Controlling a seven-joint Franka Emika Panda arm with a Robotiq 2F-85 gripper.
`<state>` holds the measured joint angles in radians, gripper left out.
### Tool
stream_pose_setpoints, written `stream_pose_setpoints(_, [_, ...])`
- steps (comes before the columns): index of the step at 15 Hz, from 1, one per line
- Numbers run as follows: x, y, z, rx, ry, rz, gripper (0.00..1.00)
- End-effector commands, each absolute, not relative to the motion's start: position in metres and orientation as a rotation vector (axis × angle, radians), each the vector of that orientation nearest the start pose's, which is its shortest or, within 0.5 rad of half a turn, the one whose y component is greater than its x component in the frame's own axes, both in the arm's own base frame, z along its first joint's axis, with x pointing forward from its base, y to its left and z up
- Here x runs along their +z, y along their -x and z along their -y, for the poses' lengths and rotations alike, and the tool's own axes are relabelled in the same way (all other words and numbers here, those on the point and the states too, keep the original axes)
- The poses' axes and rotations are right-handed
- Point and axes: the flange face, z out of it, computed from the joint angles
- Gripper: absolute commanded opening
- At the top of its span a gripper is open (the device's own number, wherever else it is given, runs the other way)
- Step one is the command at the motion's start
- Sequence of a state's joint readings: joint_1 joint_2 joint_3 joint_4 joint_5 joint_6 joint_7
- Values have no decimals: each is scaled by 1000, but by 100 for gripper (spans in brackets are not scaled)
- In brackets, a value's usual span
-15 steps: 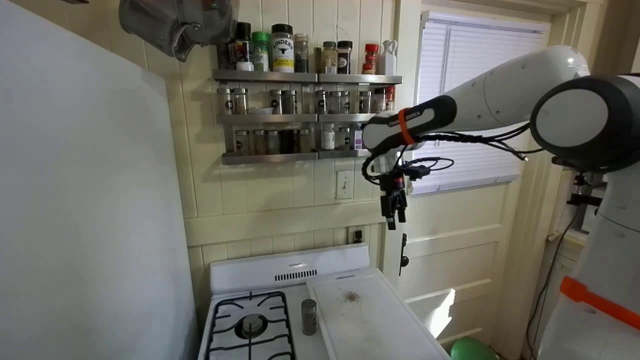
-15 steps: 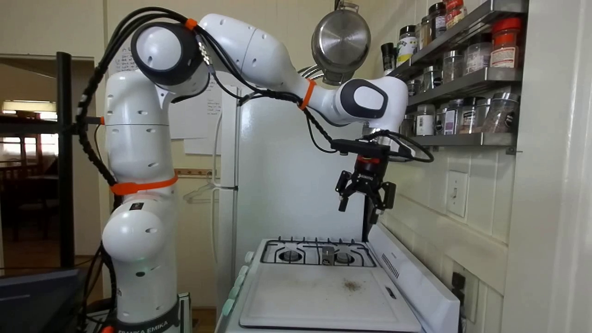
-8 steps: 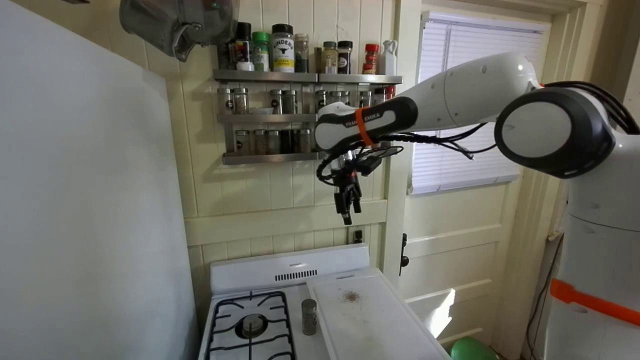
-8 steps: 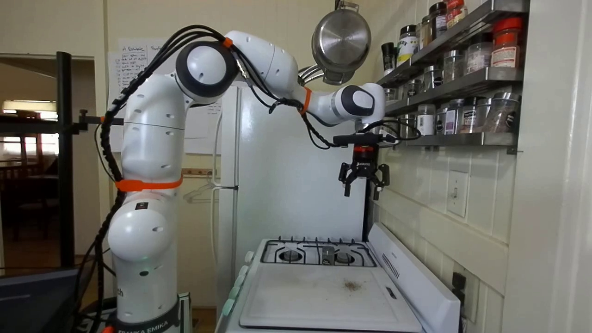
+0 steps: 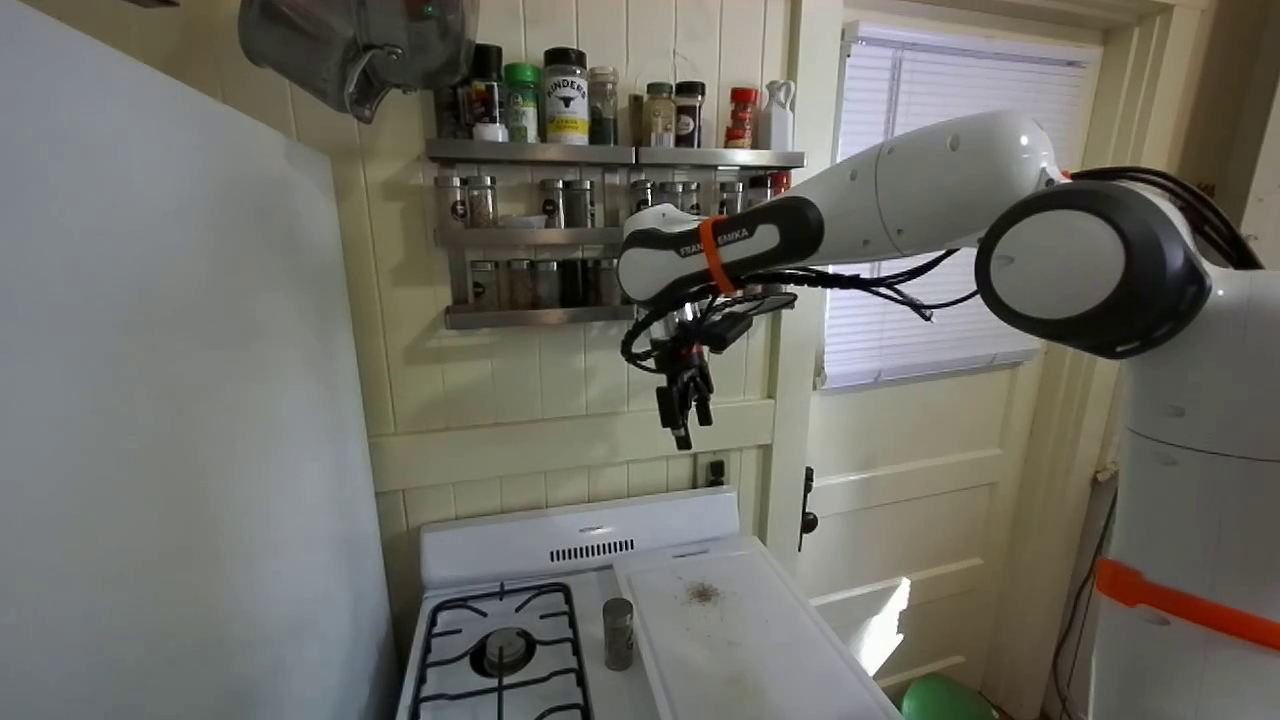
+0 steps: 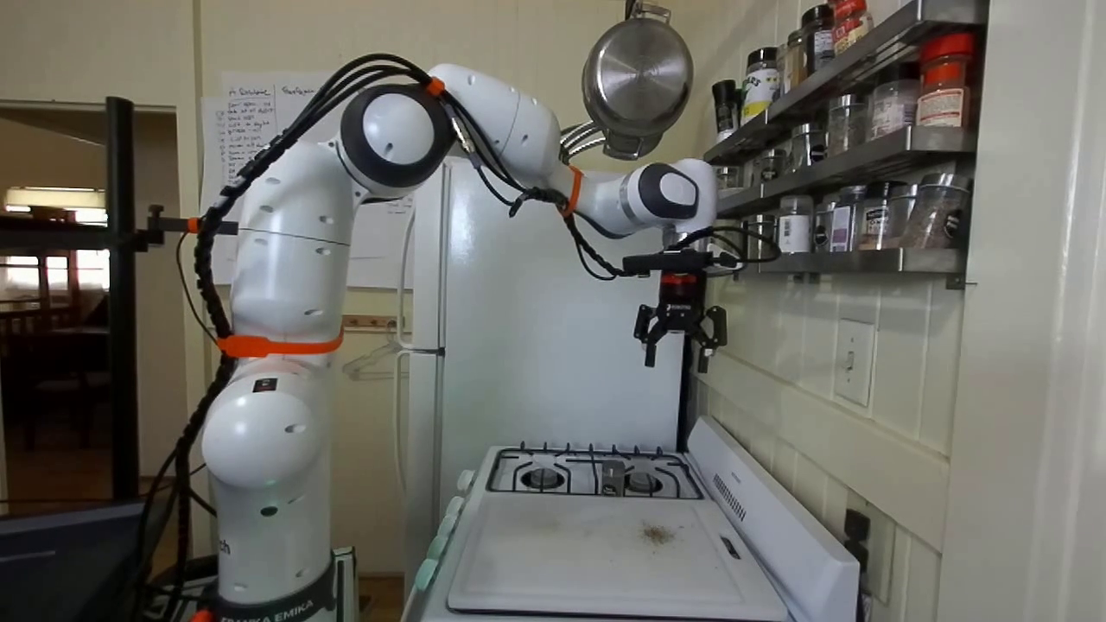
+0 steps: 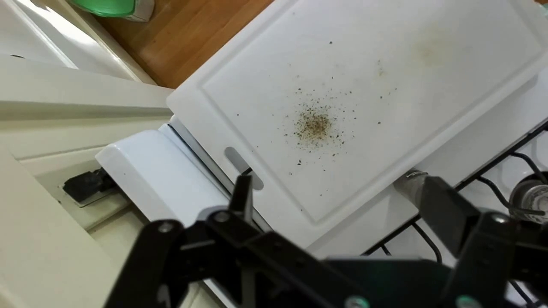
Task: Move the spice bottle, that is in the middle of the first shelf, to the tray
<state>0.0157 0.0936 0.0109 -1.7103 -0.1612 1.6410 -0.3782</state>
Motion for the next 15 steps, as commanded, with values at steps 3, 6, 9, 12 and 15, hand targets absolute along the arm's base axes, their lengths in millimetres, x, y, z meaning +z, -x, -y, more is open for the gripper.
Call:
stream_pose_setpoints(3, [514, -575, 1, 308, 3180, 694, 100])
stream_pose_setpoints(6, [514, -575, 1, 308, 3180, 694, 100])
stream_pose_setpoints(9, [523, -578, -14, 267, 3279, 597, 100])
stream_pose_setpoints(12, [542, -571, -41, 161, 3366, 503, 100])
stream_pose_setpoints(15, [561, -564, -61, 22, 3405, 394, 100])
